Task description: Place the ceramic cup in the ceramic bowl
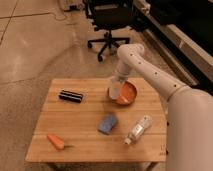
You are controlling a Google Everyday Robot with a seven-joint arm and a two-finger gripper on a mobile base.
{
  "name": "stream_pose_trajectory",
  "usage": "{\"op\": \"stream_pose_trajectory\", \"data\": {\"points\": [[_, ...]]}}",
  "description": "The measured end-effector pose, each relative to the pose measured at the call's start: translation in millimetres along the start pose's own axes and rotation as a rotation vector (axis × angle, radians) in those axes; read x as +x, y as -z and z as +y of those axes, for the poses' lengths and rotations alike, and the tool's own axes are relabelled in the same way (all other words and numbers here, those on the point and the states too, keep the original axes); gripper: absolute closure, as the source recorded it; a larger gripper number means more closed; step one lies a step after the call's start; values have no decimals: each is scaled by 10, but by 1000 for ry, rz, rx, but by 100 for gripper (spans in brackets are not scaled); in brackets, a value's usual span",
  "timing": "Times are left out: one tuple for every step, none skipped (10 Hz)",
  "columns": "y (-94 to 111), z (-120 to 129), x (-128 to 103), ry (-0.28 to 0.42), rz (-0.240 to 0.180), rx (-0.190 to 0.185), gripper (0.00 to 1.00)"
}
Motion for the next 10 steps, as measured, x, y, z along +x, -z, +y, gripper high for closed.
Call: {"op": "stream_pose_trajectory", "data": {"points": [[6, 5, 20, -1, -2, 4, 66], [8, 5, 35, -2, -3, 5, 66], [12, -4, 26, -2, -4, 7, 66], [4, -1, 17, 1, -4, 7, 66], [-6, 4, 8, 5, -4, 9, 66], [-2, 5, 9, 6, -6, 12, 66], [-1, 5, 21, 5, -6, 14, 66], [6, 4, 32, 6, -7, 17, 66], [1, 5, 26, 8, -7, 18, 66], [3, 5, 18, 9, -8, 19, 66]]}}
